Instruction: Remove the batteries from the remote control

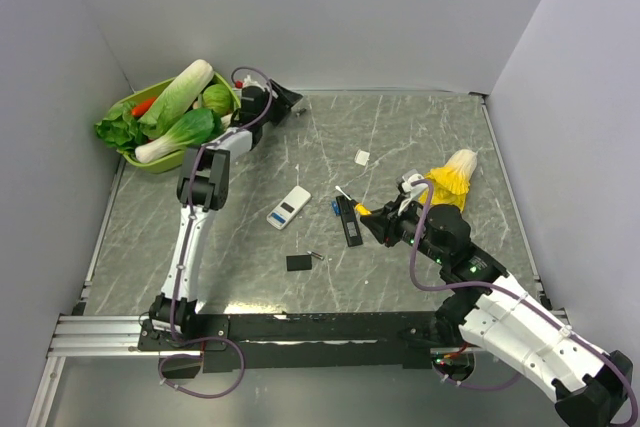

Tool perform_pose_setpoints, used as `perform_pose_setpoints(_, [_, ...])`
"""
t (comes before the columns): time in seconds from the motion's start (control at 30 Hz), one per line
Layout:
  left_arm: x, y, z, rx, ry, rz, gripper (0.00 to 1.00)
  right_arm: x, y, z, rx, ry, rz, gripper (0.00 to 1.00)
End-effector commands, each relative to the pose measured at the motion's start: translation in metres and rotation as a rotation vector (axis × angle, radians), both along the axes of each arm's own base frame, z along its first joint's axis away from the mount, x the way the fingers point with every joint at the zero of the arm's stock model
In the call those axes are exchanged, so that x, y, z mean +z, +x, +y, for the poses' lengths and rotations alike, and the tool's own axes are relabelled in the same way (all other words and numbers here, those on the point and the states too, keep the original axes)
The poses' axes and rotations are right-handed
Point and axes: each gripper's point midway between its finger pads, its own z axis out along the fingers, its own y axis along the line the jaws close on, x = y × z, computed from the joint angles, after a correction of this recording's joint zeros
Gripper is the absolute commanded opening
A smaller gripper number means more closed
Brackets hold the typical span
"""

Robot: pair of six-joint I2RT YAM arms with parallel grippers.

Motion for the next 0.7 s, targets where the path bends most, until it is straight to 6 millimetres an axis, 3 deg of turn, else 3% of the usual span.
perform_pose_setpoints(0.0, [0.099,-0.007,0.016,0.006,0.018,-0.154,0.77,0.025,0.001,0.002,0.01,0.047,-0.062,0.0])
perform_pose_setpoints(0.13, [0.157,-0.022,0.027,0.013,0.051,-0.235,0.77,0.023,-0.002,0.003,0.02,0.047,-0.051,0.0])
perform_pose_setpoints(0.23, [0.186,-0.037,0.022,-0.035,0.07,-0.262,0.77,0.026,-0.005,0.001,0.02,0.053,-0.059,0.0])
perform_pose_setpoints(0.33, [0.196,-0.064,0.012,-0.109,0.113,-0.217,0.77,0.028,-0.007,-0.003,0.015,0.051,-0.067,0.0])
perform_pose_setpoints(0.43, [0.196,-0.098,0.002,-0.181,0.242,-0.199,0.82,0.029,-0.008,-0.007,0.005,0.035,-0.068,0.0])
perform_pose_setpoints(0.47, [0.175,-0.112,0.004,-0.209,0.335,-0.13,0.83,0.031,-0.01,-0.008,0.008,0.034,-0.076,0.0])
perform_pose_setpoints(0.5, [0.168,-0.12,0.009,-0.192,0.389,-0.096,0.87,0.033,-0.011,-0.009,0.01,0.037,-0.085,0.0])
perform_pose_setpoints(0.53, [0.168,-0.14,0.007,-0.208,0.429,-0.079,0.91,0.031,-0.011,-0.01,0.007,0.035,-0.082,0.0])
perform_pose_setpoints(0.57, [0.154,-0.158,0.012,-0.237,0.494,-0.029,0.92,0.035,-0.014,-0.011,0.011,0.047,-0.094,0.0])
perform_pose_setpoints(0.67, [0.139,-0.207,0.02,-0.26,0.618,0.046,0.99,0.036,-0.02,-0.013,0.021,0.058,-0.109,0.0])
